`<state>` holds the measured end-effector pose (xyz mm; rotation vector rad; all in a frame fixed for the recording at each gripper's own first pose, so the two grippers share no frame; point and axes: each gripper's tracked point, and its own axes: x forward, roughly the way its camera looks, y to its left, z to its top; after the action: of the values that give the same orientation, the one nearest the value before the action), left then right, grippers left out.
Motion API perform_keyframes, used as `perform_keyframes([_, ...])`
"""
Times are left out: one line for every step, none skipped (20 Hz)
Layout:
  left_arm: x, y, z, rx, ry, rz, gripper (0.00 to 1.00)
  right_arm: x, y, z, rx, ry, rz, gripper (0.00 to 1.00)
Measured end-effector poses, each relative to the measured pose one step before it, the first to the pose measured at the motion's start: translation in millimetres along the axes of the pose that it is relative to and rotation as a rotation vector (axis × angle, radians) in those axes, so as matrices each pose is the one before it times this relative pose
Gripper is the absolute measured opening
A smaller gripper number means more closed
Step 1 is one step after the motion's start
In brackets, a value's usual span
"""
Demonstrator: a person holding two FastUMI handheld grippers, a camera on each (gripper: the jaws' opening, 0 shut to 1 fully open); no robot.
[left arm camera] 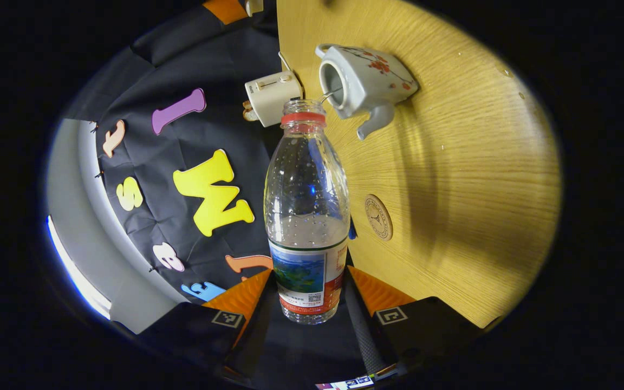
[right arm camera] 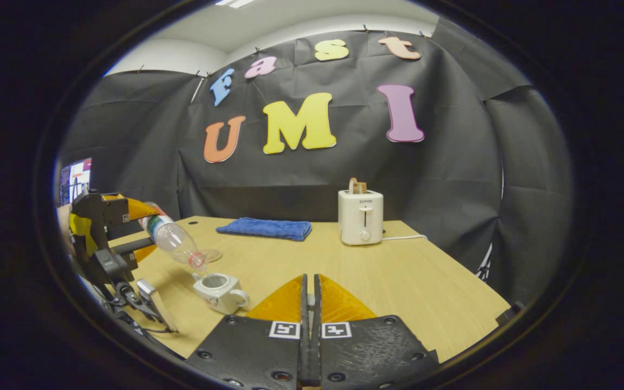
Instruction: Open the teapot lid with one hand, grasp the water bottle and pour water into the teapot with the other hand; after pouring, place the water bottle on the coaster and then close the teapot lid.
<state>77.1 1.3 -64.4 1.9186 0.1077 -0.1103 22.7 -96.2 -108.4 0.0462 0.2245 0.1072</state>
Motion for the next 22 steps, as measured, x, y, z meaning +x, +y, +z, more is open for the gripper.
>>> perform_keyframes([0.97,1.50,-1.33,0.00704,-0.00064,0.00309,0.74,-0.09,-0.47,0.54,0.00164,-0.00054,0.00052,0.02])
perform_keyframes([0.14,2.09,-0.59,0.00712,0.00393,0.00626,0.74,0.07,0.04,-1.09,0.00176,0.00052,-0.00017,0.00])
perform_keyframes([-1.40,0.93,0.73,0.00649,-0.00276,0.00240,0.74,0.15,-0.45,-0.24,0.00171,0.00197,0.00068,0.00])
perform_keyframes([0.20,0.60,-1.04,0.00451,0.00053,0.00173,0.74,0.78,-0.72,-0.26,0.00073,0.00036,-0.00032,0.02])
perform_keyframes([0.98,1.14,0.06,0.00640,-0.00087,-0.00012,0.74,-0.21,0.02,0.26,-0.00019,-0.00094,-0.00005,0.00])
perform_keyframes([0.16,2.07,-0.67,0.00696,0.00143,0.00266,0.74,-0.24,-0.53,0.46,0.00048,-0.00188,-0.00013,0.00])
perform_keyframes([0.02,-0.46,0.92,0.00695,-0.00044,0.00101,0.74,-0.41,0.90,0.54,-0.00051,-0.00089,0.00124,0.00])
perform_keyframes([-0.05,1.19,-1.22,0.00815,0.00133,0.00342,0.74,-0.41,0.48,0.17,-0.00150,-0.00141,0.00001,0.00])
perform_keyframes([0.00,2.25,1.04,0.01034,-0.00067,0.00850,0.74,-0.54,0.01,0.24,-0.00010,-0.00051,0.00100,0.00])
perform_keyframes([0.40,2.52,-1.60,0.00667,0.00071,0.00368,0.74,0.24,-0.21,-0.57,0.00087,-0.00103,0.00088,0.00])
perform_keyframes([0.29,-0.02,-0.11,0.00185,-0.00004,-0.00265,0.74,-0.36,-0.10,0.38,0.00182,0.00055,0.00090,0.00])
perform_keyframes([1.36,0.37,0.08,0.00091,0.00247,0.00077,0.74,0.38,0.51,-0.87,0.00177,0.00105,0.00122,0.00])
perform_keyframes([-1.18,-0.51,0.77,0.00315,-0.00250,0.00120,0.74,-0.19,-0.26,0.29,0.00064,0.00049,-0.00035,0.00])
perform_keyframes([1.74,0.21,0.92,0.00516,0.00096,0.00134,0.74,-0.12,-0.54,-0.56,0.00164,-0.00101,0.00000,0.00])
perform_keyframes([0.25,-0.98,-0.56,0.00382,-0.00061,-0.00207,0.74,0.17,-0.62,0.61,0.00090,-0.00075,-0.00001,0.00])
perform_keyframes([-0.82,0.85,0.96,0.00399,-0.00414,-0.00061,0.74,-0.67,0.08,-1.00,0.00206,-0.00186,0.00052,0.00])
perform_keyframes([1.54,2.36,0.46,0.00521,0.00045,0.00087,0.74,0.32,0.10,-0.14,0.00152,0.00222,0.00148,0.00])
perform_keyframes([-0.16,1.61,1.33,0.00802,-0.00296,0.00145,0.74,0.55,0.25,-1.09,0.00297,0.00176,0.00169,0.00])
perform_keyframes([0.49,1.48,0.20,0.00585,-0.00102,0.00356,0.74,0.12,-0.81,0.02,0.00094,0.00093,-0.00037,0.00])
perform_keyframes([-1.07,0.56,0.81,0.00591,-0.00071,0.00184,0.74,-1.00,-1.16,0.46,0.00120,-0.00316,-0.00125,0.00])
perform_keyframes([0.53,2.05,0.74,0.00627,-0.00150,0.00246,0.77,-1.31,-1.07,0.83,0.00194,-0.00266,-0.00120,0.00])
perform_keyframes([0.10,1.54,-0.02,0.00568,-0.00167,0.00268,0.74,0.00,-0.30,0.13,0.00167,-0.00168,-0.00017,0.00])
